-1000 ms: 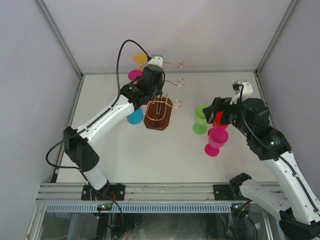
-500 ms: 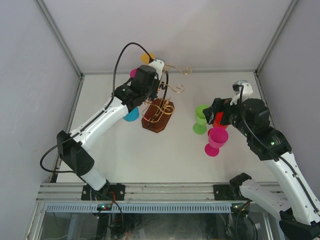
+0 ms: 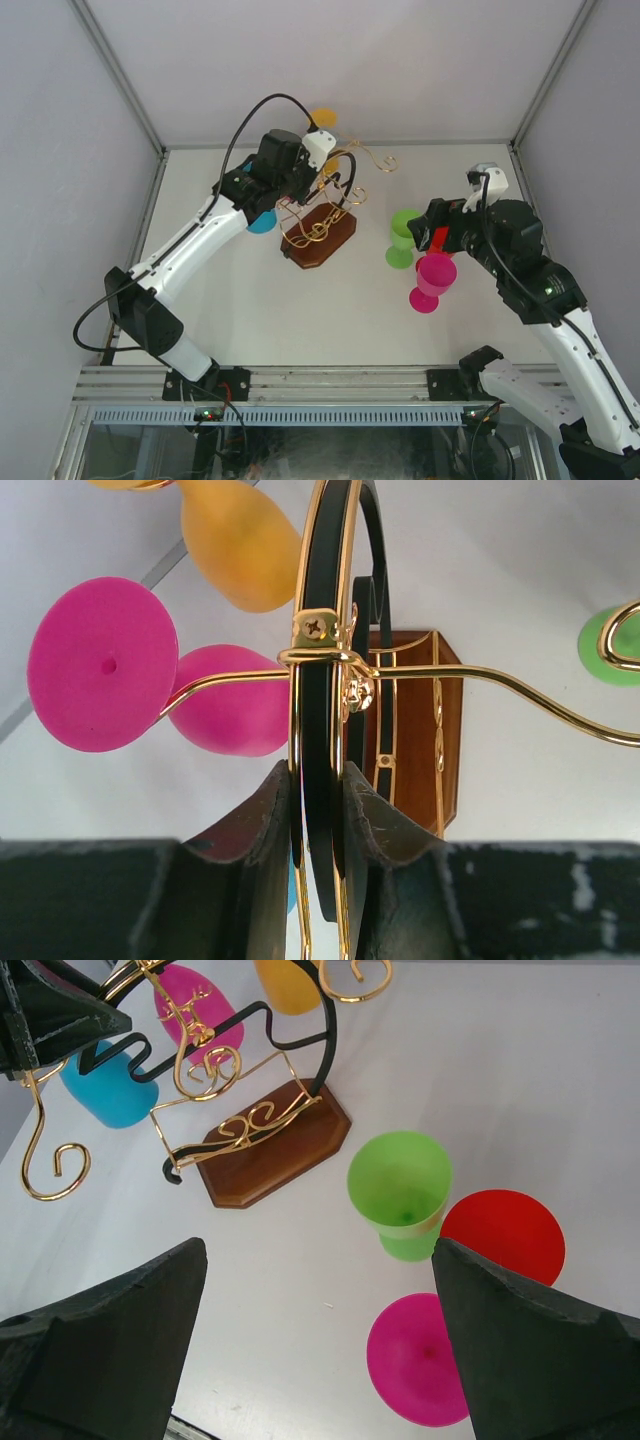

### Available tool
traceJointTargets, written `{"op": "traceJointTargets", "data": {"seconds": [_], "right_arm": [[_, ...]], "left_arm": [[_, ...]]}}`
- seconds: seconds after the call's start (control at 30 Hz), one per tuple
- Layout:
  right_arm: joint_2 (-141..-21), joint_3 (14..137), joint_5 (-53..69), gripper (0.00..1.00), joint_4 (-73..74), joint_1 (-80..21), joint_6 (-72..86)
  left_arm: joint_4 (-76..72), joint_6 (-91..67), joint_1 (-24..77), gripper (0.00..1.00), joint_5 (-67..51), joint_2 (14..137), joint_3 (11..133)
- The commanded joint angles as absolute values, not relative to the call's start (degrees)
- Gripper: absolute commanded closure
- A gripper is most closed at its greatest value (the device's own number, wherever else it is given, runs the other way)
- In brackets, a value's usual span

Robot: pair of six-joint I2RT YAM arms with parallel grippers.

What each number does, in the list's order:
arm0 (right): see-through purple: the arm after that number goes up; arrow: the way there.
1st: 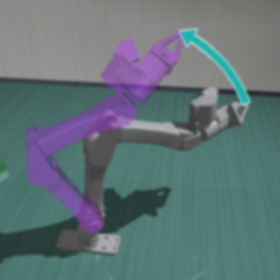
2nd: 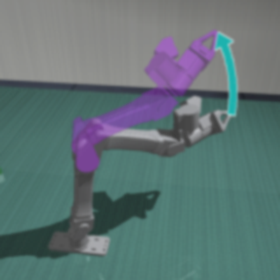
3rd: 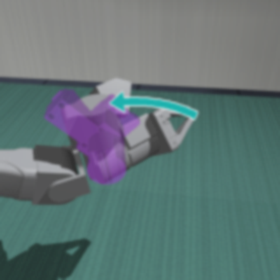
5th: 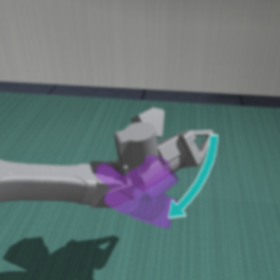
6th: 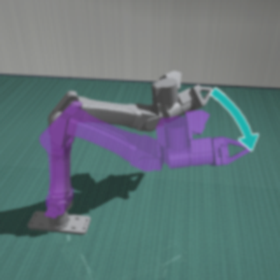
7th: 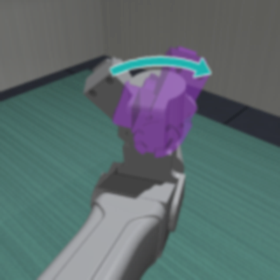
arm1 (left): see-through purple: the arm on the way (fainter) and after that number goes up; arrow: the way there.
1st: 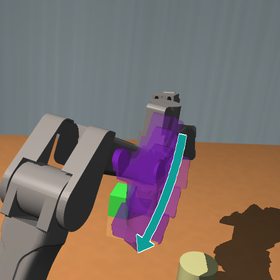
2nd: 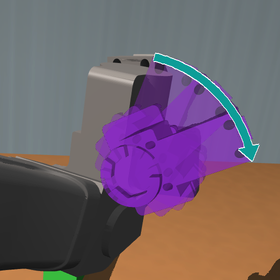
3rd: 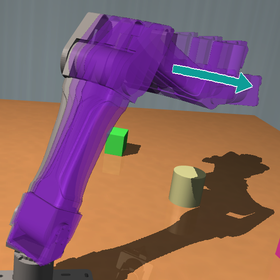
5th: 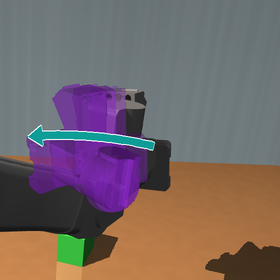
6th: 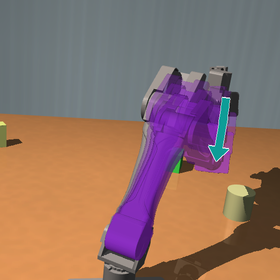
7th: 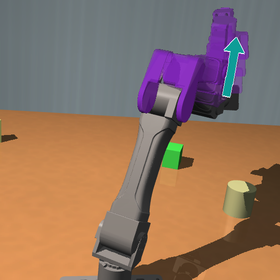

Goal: Place the wine glass upside down on the wine glass rack
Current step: Adjust the wine rack at the center of the board.

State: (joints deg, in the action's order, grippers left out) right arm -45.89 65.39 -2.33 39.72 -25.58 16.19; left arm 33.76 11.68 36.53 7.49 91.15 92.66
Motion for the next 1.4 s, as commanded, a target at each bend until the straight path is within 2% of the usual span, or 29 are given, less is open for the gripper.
{"op": "traceJointTargets", "data": {"seconds": [0.0,0.57,0.83,0.97,1.13,1.2,1.37], "right_arm": [[-45.0,65.7,-2.7,0.06,38.8,-25.3,15.0],[-43.8,65.6,-4.3,0.06,40.7,-25.2,14.3],[-43.0,65.6,-4.6,0.06,41.6,-25.2,14.1],[-42.6,65.7,-4.7,0.06,41.8,-25.2,14.1],[-42.3,65.7,-4.6,0.06,42.0,-25.2,14.2],[-42.2,65.7,-4.5,0.06,42.0,-25.3,14.3],[-41.9,65.7,-4.6,0.05,42.1,-25.2,15.0]], "left_arm": [[35.9,20.6,36.6,1.00,0.6,89.2,93.2],[38.6,29.3,31.0,1.00,-11.9,91.4,98.5],[42.9,34.5,29.6,0.99,-12.2,93.8,100.9],[42.3,34.8,29.4,0.91,-11.6,93.2,100.5],[41.2,33.6,29.4,0.54,-12.0,91.6,100.5],[40.8,33.0,29.4,0.45,-12.3,90.7,100.5],[39.6,31.3,29.4,0.33,-13.1,88.1,100.0]]}}
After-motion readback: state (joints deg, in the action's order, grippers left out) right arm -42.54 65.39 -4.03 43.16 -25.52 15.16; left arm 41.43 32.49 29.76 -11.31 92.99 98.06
